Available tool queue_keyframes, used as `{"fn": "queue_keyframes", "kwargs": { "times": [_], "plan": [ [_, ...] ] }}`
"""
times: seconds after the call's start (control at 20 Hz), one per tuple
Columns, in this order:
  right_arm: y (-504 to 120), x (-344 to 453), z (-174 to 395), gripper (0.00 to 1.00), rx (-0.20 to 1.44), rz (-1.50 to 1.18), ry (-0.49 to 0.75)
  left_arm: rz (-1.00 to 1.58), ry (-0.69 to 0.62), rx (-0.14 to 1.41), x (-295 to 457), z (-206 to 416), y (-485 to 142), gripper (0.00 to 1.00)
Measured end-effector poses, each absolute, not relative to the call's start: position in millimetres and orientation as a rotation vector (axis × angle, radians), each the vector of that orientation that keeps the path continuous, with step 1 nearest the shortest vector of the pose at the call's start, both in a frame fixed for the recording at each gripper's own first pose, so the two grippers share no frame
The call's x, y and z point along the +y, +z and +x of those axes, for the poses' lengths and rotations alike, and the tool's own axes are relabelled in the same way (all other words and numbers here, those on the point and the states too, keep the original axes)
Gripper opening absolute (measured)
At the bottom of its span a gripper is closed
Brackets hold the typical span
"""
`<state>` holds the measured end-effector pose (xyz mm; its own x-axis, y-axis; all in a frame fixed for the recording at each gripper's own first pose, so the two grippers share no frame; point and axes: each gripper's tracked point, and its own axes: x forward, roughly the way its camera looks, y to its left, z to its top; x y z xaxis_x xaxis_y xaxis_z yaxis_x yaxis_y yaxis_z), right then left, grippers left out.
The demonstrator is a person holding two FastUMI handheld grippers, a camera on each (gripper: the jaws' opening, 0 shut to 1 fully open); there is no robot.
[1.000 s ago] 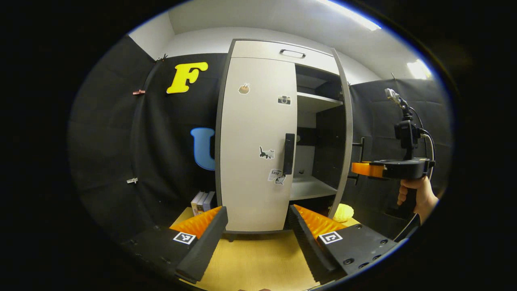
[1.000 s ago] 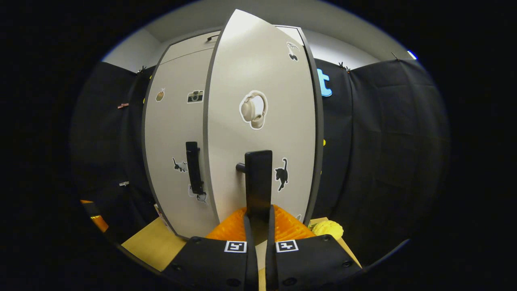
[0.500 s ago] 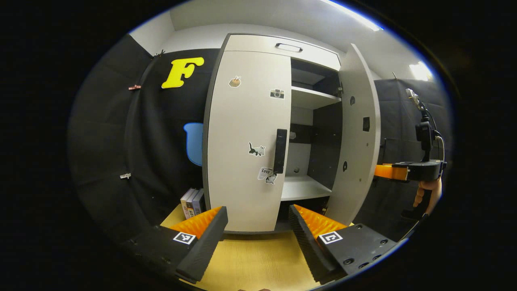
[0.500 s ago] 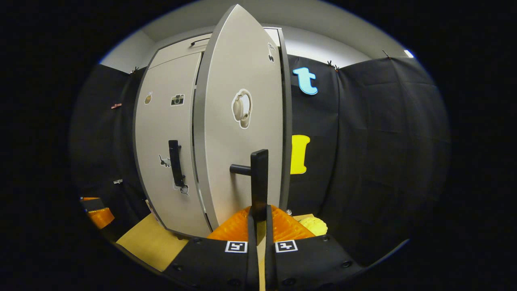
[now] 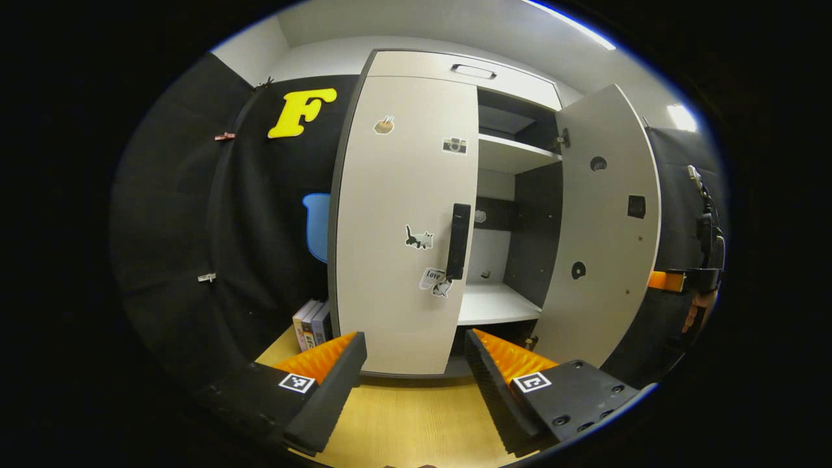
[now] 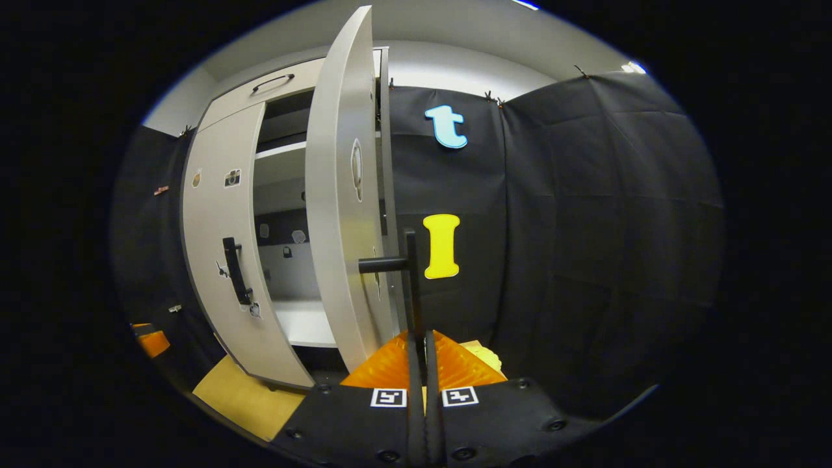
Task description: Open the right door of the double-door shoe cabinet with the right hand, and open the left door with the left hand.
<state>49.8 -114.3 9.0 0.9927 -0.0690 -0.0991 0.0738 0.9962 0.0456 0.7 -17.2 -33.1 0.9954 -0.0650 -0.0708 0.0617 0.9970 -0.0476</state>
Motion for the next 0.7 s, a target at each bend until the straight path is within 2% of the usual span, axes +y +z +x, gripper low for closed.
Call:
{"fn": "queue_keyframes", "kwargs": {
  "times": [0.3, 0.5, 0.6, 0.7],
  "plan": [
    [10.5, -117.6, 47.7, 0.05, 0.088, 0.057, -0.067, -0.042, -0.025, 0.082, -4.7, 3.6, -35.4, 0.95],
    [12.7, -121.8, 42.3, 0.06, 0.065, 0.042, -0.106, -0.041, -0.007, 0.084, 3.3, -0.4, -37.3, 0.95],
    [8.8, -120.5, 24.5, 0.06, 0.067, 0.049, -0.109, -0.041, -0.008, 0.086, 6.9, -2.0, -38.3, 0.95],
    [-1.6, -118.3, 6.0, 0.13, 0.092, 0.055, -0.104, -0.036, -0.012, 0.089, 9.3, -1.9, -39.7, 0.95]
  ]
}}
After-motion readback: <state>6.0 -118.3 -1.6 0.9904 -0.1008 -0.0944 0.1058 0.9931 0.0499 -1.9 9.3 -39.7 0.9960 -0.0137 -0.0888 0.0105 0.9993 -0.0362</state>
